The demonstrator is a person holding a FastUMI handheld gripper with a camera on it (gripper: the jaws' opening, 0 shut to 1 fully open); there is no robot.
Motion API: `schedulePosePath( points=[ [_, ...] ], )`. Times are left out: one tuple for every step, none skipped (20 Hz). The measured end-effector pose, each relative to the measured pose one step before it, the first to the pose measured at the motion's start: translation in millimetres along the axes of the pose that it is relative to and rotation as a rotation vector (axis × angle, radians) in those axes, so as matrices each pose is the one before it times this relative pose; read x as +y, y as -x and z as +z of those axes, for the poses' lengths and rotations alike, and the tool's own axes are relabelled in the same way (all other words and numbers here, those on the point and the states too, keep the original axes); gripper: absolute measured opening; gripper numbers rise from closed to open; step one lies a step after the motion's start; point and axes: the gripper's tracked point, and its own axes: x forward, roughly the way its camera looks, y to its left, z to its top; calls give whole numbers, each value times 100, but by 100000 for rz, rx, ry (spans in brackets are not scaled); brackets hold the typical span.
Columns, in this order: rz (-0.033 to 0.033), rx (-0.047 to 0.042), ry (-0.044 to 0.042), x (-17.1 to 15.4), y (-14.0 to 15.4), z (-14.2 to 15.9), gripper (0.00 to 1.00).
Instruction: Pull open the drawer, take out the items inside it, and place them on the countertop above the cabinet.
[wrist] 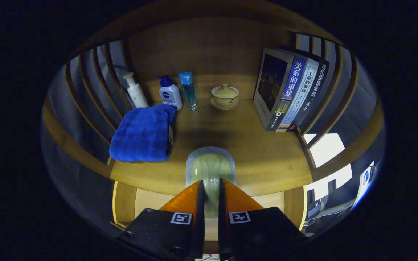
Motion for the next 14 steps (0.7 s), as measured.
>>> schedulePosePath(
  points=[
    [43,33,-468,-19,-538,316,24],
    [-461,153,-719,-16,-607,238,24],
    [-176,34,-544,-15,-493,309,24],
    [-292,-66,-357,-45,-500,366,24],
    [-414,22,-279,-29,-487,371,24],
    [-420,72,-414,-64,-479,222,24],
    [-221,-248,-390,107,-531,439,24],
    [-273,-534,-108,-125,-464,500,24],
    [-468,-335,90,47,-441,360,24],
    [-358,-234,93,24,-341,441,24],
    [-392,-323,305,-6,-486,330,24],
    [-401,-249,297,-40,-292,407,24],
    [-614,-261,98,-12,-516,345,24],
    [-855,-356,-504,-142,-157,218,25]
  ],
)
